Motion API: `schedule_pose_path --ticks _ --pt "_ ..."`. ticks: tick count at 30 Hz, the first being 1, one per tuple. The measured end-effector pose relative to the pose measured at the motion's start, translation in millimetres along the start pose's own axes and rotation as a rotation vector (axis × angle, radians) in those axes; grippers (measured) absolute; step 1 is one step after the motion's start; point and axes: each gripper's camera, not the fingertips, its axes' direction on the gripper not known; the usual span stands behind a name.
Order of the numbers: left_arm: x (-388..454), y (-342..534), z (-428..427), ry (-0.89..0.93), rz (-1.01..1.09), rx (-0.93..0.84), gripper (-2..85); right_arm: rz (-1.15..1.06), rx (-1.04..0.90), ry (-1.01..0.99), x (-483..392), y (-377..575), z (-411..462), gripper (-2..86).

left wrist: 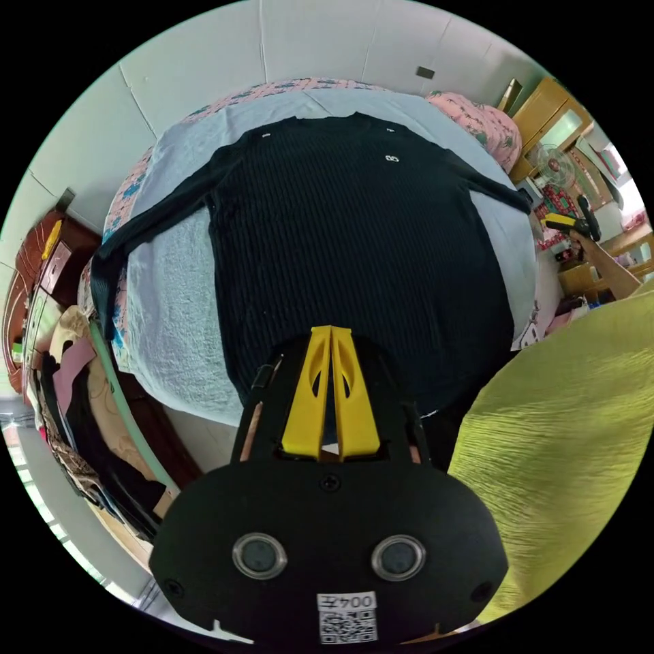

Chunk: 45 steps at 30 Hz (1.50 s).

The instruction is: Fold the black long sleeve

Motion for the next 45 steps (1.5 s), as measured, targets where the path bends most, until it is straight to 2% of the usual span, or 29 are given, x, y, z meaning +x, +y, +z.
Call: schedule_pose_path --ticks 6,9,11,15,18,20,21,23,26,31,38,45 --pt "51.1 -9.3 -1.5 -0.036 -0.004 -0.045 0.0 -0.259 -0.115 0.063 13.6 -60.5 69.1 11.2" --pt "65.6 -13.9 2.2 -0.040 -0.008 -0.061 0.0 -0.361 -0.135 0.083 15.1 -84.5 89.4 6.7" --pt "73.3 -19.8 5.9 -0.045 -0.006 -0.071 0.0 -0.445 -0.179 0.054 16.8 -95.6 99.8 3.0" --pt "80.0 -30.5 9.5 -0.030 0.012 -0.062 0.2 -0.538 -0.268 -0.045 43.5 -98.3 93.3 1.1" --pt "82.0 -41.1 14.3 0.009 0.031 -0.040 0.7 -0.518 -0.290 -0.295 97.1 -102.7 57.7 0.3" --pt "83.7 -51.5 18.3 0.063 0.057 -0.007 1.7 -0.472 -0.245 -0.594 146.0 -110.5 20.2 0.1" --pt "84.2 -54.4 19.1 0.080 0.063 0.005 2.1 -0.460 -0.223 -0.682 157.7 -112.9 11.1 0.1" --pt "86.8 -67.3 20.0 0.179 0.086 0.065 4.0 -0.419 -0.092 -0.992 200.6 -121.6 -20.0 0.1" --pt "95.0 -88.5 15.6 0.325 0.134 0.155 7.7 -0.342 0.067 -1.201 235.4 -131.9 -39.3 0.0" --pt "125.1 -130.8 7.4 0.525 0.268 0.306 14.0 -0.298 0.222 -1.411 235.8 -145.8 -49.1 -0.1" --pt "203.3 -199.4 20.0 0.633 0.533 0.372 20.2 -0.207 0.239 -1.557 196.7 -168.6 -30.7 -0.1" --pt "200.5 -232.2 38.9 0.648 0.472 0.411 21.1 -0.188 0.252 -1.626 181.5 -178.2 -18.3 -0.2"
